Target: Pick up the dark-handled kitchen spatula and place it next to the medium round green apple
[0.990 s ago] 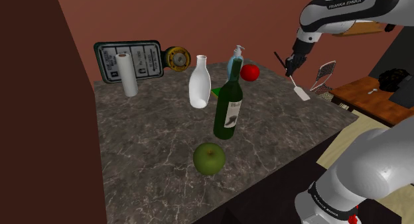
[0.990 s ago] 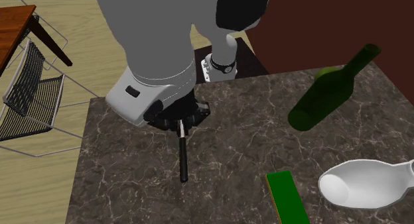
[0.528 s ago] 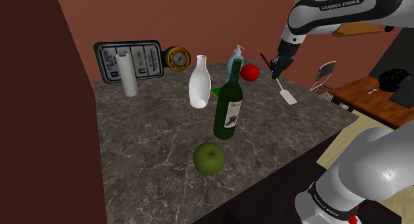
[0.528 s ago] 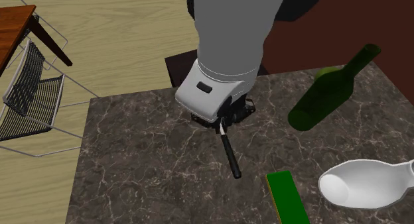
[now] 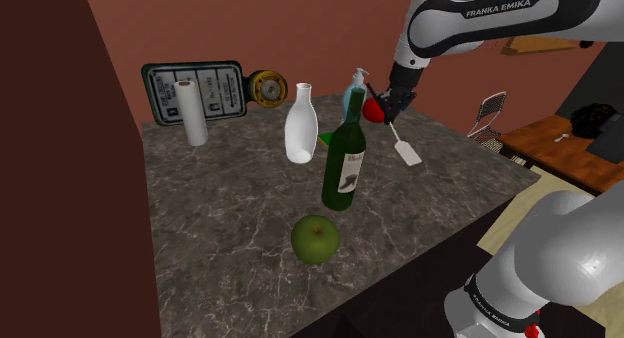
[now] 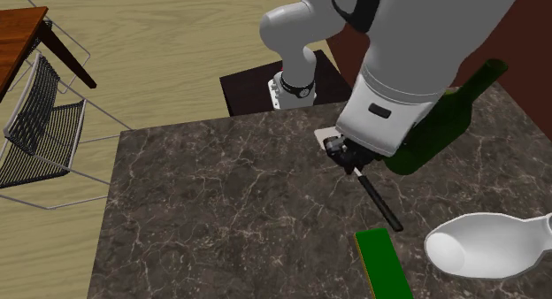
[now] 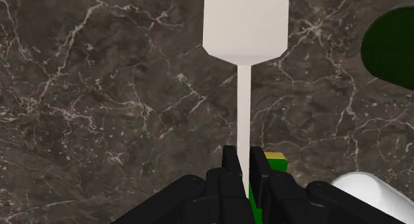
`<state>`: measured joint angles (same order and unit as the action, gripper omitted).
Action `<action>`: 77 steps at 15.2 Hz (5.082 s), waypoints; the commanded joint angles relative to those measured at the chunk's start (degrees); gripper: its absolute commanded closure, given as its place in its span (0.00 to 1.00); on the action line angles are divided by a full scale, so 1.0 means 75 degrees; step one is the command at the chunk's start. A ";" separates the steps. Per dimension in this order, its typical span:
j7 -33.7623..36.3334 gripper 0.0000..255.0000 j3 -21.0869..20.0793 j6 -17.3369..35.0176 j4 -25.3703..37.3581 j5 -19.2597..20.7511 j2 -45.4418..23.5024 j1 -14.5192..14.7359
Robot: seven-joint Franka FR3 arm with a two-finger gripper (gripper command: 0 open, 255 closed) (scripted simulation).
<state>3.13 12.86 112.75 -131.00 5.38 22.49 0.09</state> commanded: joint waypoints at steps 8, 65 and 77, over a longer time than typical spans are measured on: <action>0.1621 1.00 -0.1133 0.0067 0.0479 -0.0389 -0.0615 0.0697; 0.5312 0.00 -0.2991 0.1710 0.1058 0.0073 -0.2423 0.2132; 0.5369 0.00 -0.2980 0.2153 0.0856 0.0157 -0.2670 0.2112</action>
<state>43.40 -9.49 128.91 -124.58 6.56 2.47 15.93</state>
